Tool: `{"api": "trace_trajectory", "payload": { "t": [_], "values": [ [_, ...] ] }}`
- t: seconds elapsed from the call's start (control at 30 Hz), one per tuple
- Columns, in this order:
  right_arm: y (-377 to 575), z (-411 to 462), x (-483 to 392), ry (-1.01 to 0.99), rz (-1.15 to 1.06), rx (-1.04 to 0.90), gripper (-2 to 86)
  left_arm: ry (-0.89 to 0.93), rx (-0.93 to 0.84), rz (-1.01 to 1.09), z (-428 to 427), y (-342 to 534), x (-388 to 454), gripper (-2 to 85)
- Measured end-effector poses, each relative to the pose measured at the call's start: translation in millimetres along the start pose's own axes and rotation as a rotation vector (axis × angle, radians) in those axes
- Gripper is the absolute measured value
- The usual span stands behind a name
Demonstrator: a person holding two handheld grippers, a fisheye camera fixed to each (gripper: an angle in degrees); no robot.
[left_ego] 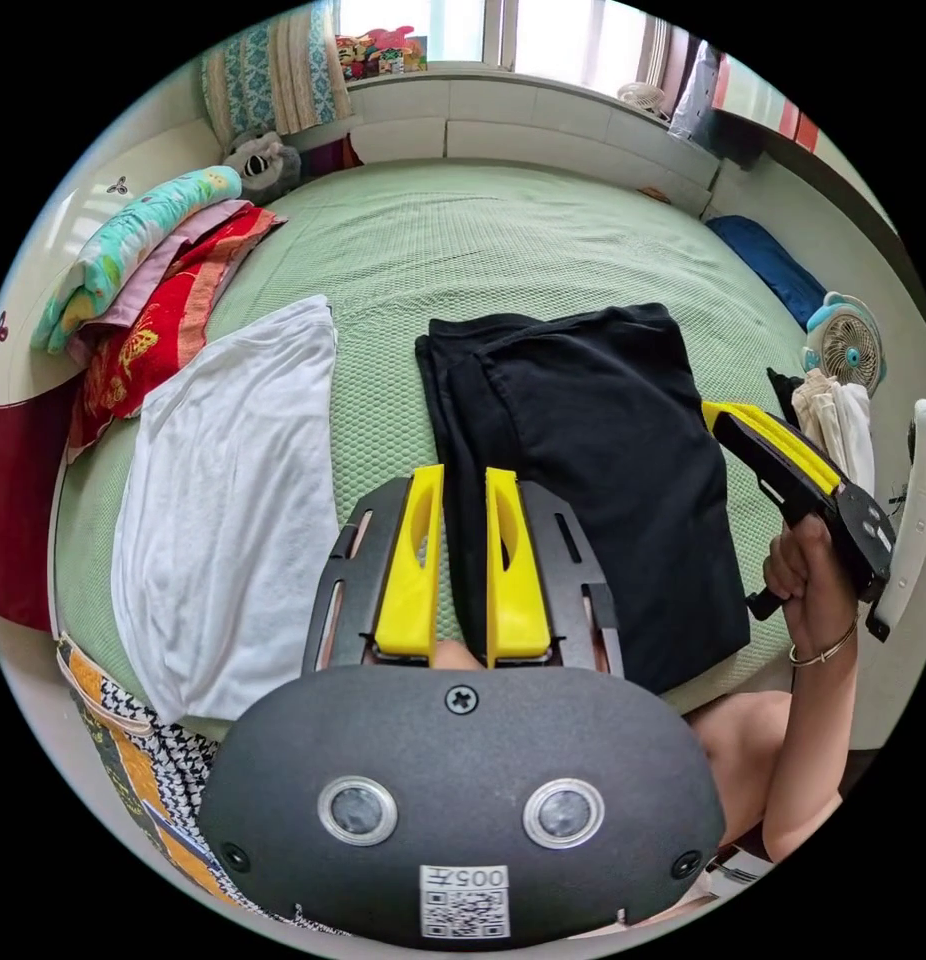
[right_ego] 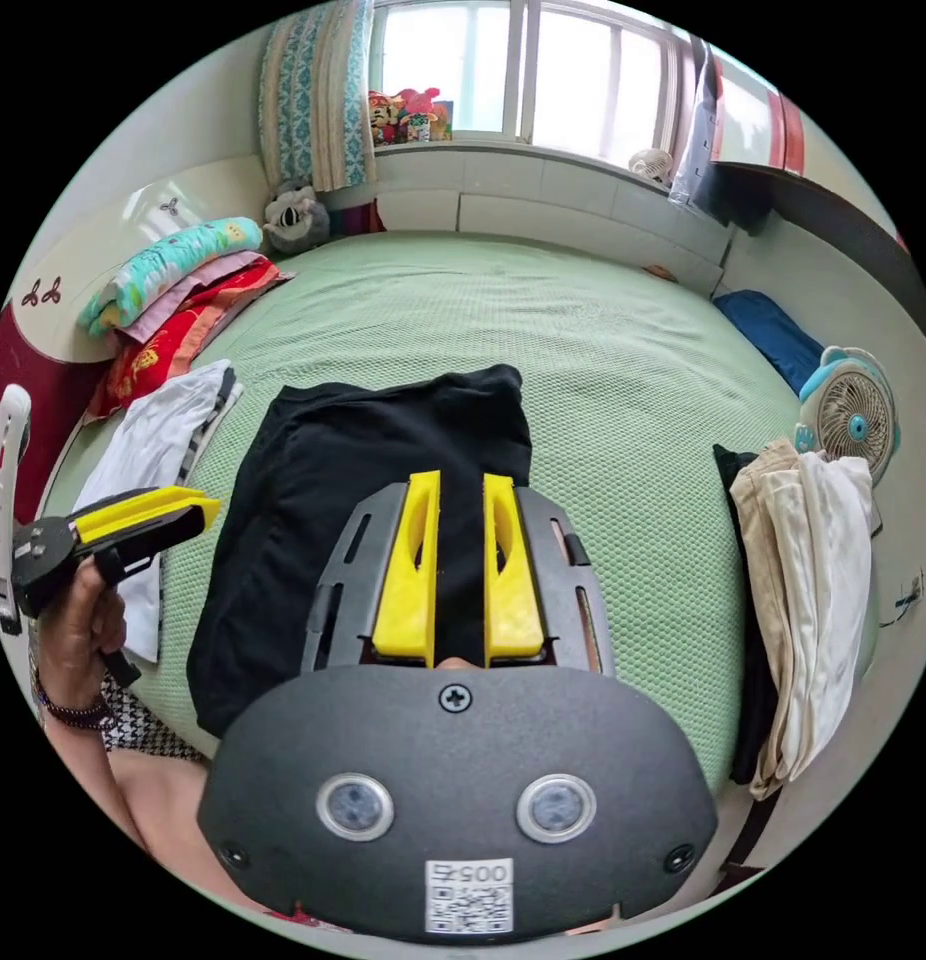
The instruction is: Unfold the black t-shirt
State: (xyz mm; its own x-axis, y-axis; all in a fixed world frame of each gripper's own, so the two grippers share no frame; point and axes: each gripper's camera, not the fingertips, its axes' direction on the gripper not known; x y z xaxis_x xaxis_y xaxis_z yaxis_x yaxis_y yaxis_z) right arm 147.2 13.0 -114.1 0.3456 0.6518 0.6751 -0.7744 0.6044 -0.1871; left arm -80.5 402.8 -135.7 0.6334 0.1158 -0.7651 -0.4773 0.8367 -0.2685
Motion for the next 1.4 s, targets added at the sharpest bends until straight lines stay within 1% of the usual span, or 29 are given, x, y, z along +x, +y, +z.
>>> {"api": "trace_trajectory", "payload": {
  "t": [0.27, 0.43, 0.5, 0.63, 0.83, 1.0, 1.1, 1.27, 1.4],
  "values": [
    [13.1, 3.0, -20.4, -0.073, -0.083, -0.087, 6.1, 0.021, 0.025, 0.037, -3.7, 5.5, 16.7, 7.9],
    [16.3, 22.6, -26.7, -0.044, -0.115, -0.166, 5.9, 0.016, -0.017, 0.100, 11.6, 3.0, 32.2, 8.2],
    [16.5, 39.7, -25.5, -0.028, -0.111, -0.234, 6.1, 0.009, -0.046, 0.116, 21.6, 0.7, 37.0, 8.2],
    [15.0, 46.5, -27.3, -0.029, -0.121, -0.231, 6.2, 0.011, -0.124, 0.137, 49.7, -3.8, 45.0, 8.3],
    [14.6, 52.2, -28.6, -0.026, -0.133, -0.229, 6.2, -0.051, -0.103, 0.173, 60.6, 0.7, 55.2, 8.3],
    [14.6, 53.3, -17.9, -0.085, -0.077, -0.219, 6.2, 0.004, -0.084, 0.142, 61.7, 5.6, 43.9, 8.3],
    [17.3, 50.9, -20.1, -0.067, -0.092, -0.212, 6.2, 0.026, -0.048, 0.131, 59.6, 12.4, 37.0, 8.2],
    [23.9, 44.2, -24.3, -0.021, -0.091, -0.193, 5.5, -0.032, 0.044, 0.162, 55.1, 30.0, 40.7, 8.1],
    [32.3, 39.2, -27.1, 0.017, -0.085, -0.161, 5.1, -0.024, 0.082, 0.136, 51.6, 38.9, 35.5, 7.9]
  ]
}}
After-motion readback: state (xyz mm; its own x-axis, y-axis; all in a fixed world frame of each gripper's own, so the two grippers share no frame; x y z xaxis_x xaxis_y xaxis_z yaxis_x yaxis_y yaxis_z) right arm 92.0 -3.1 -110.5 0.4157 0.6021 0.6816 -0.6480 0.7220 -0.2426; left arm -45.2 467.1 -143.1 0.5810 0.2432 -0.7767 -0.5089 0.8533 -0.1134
